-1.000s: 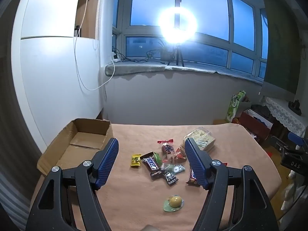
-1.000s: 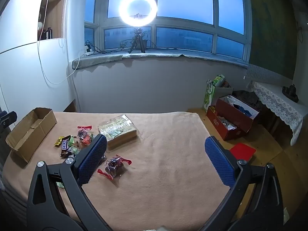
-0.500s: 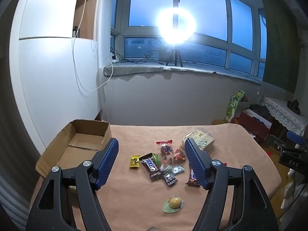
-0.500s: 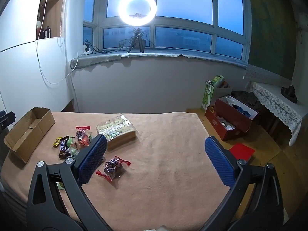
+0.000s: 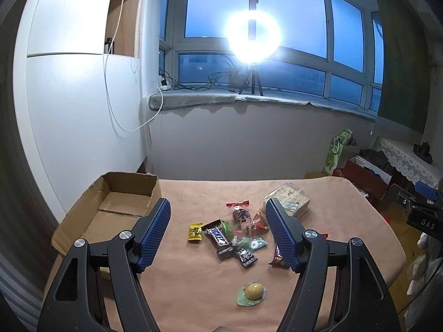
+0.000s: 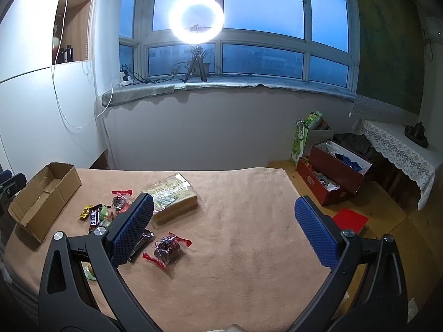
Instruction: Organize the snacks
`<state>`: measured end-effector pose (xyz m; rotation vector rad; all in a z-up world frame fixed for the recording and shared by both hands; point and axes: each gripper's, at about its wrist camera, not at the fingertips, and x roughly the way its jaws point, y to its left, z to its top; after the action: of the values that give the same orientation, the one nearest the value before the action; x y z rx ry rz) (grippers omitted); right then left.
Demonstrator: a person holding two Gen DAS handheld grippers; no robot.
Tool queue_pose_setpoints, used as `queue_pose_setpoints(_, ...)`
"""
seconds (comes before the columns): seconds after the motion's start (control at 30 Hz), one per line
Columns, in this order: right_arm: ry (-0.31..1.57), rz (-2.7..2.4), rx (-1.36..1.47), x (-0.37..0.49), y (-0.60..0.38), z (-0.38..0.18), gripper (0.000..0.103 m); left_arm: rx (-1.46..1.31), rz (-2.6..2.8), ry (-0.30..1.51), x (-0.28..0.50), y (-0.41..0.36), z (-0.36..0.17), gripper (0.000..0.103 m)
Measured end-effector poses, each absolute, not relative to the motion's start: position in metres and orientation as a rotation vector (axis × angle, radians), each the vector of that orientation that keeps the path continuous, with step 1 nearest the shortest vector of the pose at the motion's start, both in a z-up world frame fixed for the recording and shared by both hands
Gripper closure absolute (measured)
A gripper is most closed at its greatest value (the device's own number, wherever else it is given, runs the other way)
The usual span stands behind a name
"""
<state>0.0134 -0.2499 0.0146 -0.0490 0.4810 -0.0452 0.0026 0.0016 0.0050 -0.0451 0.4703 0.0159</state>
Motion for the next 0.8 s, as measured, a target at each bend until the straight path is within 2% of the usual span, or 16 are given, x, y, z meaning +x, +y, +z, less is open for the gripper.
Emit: queue_pose_setpoints(0.8, 0.477, -0.049, -0.035, 0.0159, -0.2521, 0.0184, 0.000, -0.042, 0.013, 0.469, 0.0001, 0.0007, 0.0016, 0.032)
